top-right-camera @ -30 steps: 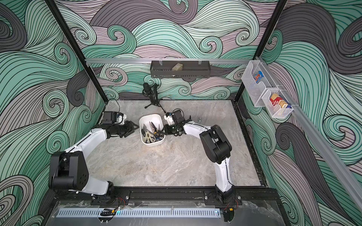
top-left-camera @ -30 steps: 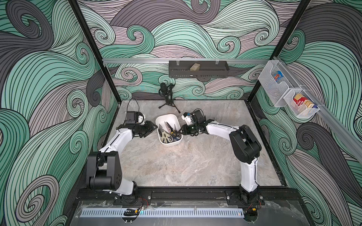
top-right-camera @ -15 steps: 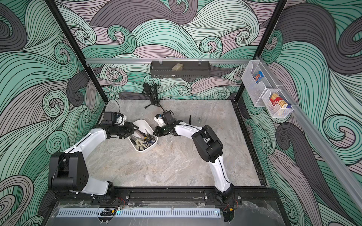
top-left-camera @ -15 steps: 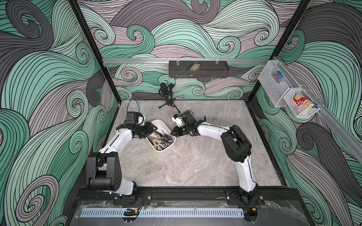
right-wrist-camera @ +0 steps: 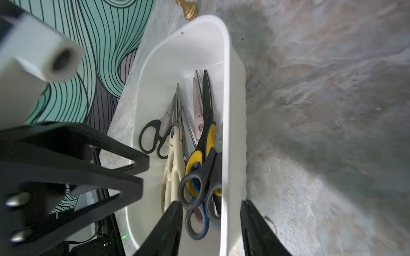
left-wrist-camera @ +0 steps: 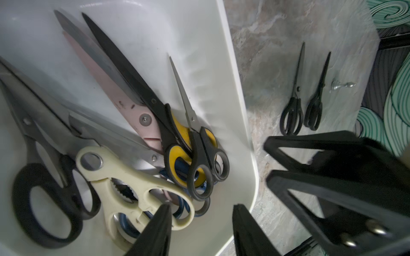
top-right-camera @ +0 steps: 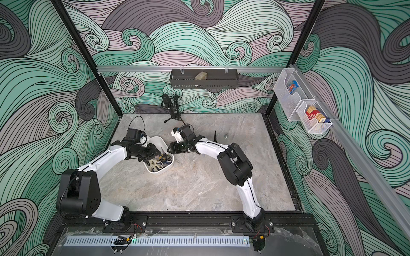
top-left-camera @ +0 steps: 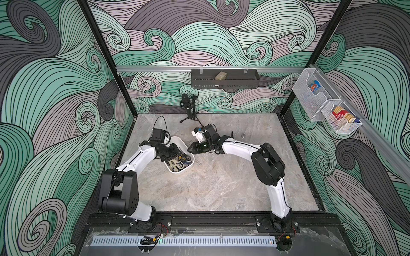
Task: Take the scissors out of the storage box
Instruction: Adjust the storage box at the center of the board, then pick up the scissors from the storage box.
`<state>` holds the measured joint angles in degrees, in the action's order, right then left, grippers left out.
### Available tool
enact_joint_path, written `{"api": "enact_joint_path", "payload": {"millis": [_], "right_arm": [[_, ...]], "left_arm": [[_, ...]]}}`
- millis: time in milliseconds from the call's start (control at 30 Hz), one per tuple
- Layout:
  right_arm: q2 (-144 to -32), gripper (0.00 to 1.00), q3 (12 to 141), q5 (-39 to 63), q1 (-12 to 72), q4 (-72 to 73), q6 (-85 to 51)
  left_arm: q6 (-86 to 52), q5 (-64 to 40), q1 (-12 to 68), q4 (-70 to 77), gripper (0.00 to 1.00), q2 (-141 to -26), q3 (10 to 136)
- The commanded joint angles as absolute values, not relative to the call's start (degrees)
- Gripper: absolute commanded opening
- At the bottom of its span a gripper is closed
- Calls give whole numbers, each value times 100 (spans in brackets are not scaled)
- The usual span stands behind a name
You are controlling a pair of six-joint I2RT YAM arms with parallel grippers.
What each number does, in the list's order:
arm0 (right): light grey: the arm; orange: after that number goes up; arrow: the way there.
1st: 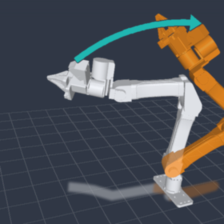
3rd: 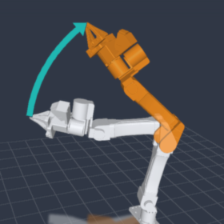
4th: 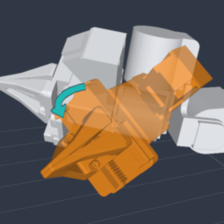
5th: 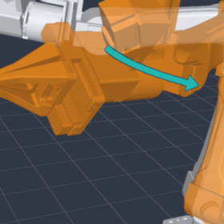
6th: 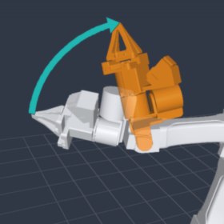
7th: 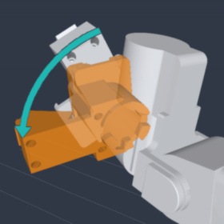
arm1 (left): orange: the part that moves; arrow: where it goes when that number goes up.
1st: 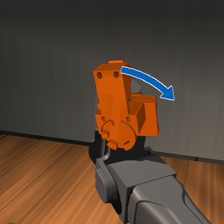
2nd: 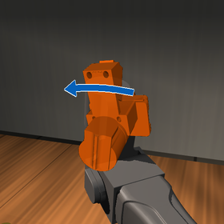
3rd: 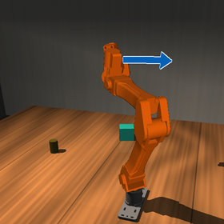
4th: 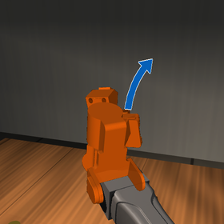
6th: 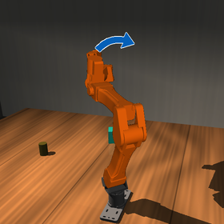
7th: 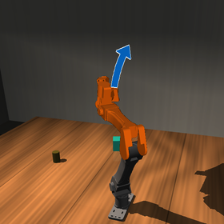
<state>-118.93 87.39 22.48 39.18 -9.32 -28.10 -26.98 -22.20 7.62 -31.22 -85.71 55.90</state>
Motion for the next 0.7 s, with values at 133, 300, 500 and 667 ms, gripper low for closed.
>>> {"api": "enact_joint_path", "payload": {"millis": [133,300,500,667], "right_arm": [[-10861,46,7946,2022,3246,-920,-2998],[-10375,46,7377,1912,2936,-922,-2944],[-9972,46,6855,1828,2684,-924,-2871],[-9823,46,6676,1828,2536,-923,-2812]], "left_arm": [[-2567,-1531,1213,-3477,48,-8612,5712],[-2582,-1096,1420,-3534,46,-8761,5826],[-2647,-825,1526,-3516,43,-8776,5841],[-2703,-698,1653,-3484,41,-8878,5862]]}}
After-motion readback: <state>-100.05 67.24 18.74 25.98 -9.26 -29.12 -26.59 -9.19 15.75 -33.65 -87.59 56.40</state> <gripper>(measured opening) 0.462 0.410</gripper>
